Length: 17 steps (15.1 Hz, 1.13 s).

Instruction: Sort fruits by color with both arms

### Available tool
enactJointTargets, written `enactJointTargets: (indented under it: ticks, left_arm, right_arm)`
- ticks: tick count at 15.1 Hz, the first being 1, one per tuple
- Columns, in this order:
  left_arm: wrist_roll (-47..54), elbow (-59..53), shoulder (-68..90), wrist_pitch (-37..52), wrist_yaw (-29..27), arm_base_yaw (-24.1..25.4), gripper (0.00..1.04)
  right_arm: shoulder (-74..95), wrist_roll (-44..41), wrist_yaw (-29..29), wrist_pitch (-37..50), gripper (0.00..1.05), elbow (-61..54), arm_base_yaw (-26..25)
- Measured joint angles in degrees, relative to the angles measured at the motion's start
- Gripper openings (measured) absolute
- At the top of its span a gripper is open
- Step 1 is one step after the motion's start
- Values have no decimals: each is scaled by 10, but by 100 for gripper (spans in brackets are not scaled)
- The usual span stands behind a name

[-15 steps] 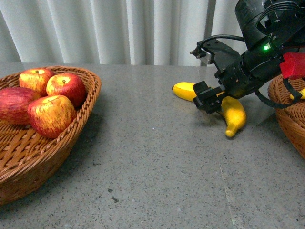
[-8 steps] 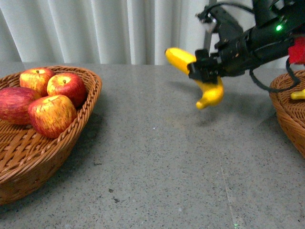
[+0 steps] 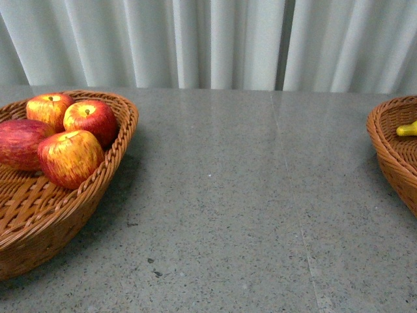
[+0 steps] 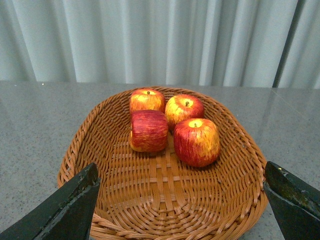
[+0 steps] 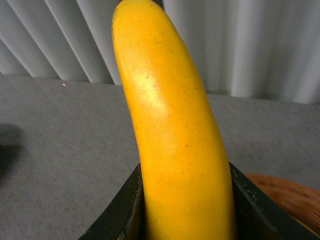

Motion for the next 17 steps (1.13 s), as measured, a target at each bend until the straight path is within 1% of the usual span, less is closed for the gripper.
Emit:
enactJointTargets:
  ticks: [2,3,4,6,7,9,10,12,13,14,15,17]
  left_arm:
    - [0,0,0,0,0,0,98]
    - [0,0,0,0,0,0,98]
    - [0,0,0,0,0,0,98]
    - [0,0,0,0,0,0,98]
    - [0,0,0,0,0,0,98]
    - [0,0,0,0,0,0,98]
    - [0,0,0,0,0,0,98]
    - [0,0,0,0,0,0,98]
    - [0,0,0,0,0,0,98]
    - [0,0,0,0,0,0,98]
    - [0,0,0,0,0,0,98]
    - [0,0,0,0,0,0,98]
  right_arm:
    - [-56,-56,-27,5,39,-75,-63]
    - [-91,-103,-40,-13,39,-118,-110]
    - [-98,-134,-52,-36,38,-135,-136]
    - [-98,-172,-75,-56,38,-168,-161]
    - [-98,-191,-85,-75,40,-176,-161]
    - [-102,-206,-91,-75,60,-178,-155]
    - [-111,-205,-94,-74,74,-179,-141]
    - [-119,-198,-97,-68,96,-180,-127]
    - [-123,-182,-97,-58,100,-177,-123]
    - [-129,-165,-99,-47,97,-172,-122]
    - [-144,-134,-106,-26,98,-162,-125]
    - [-195,-63,-130,38,98,-159,-146]
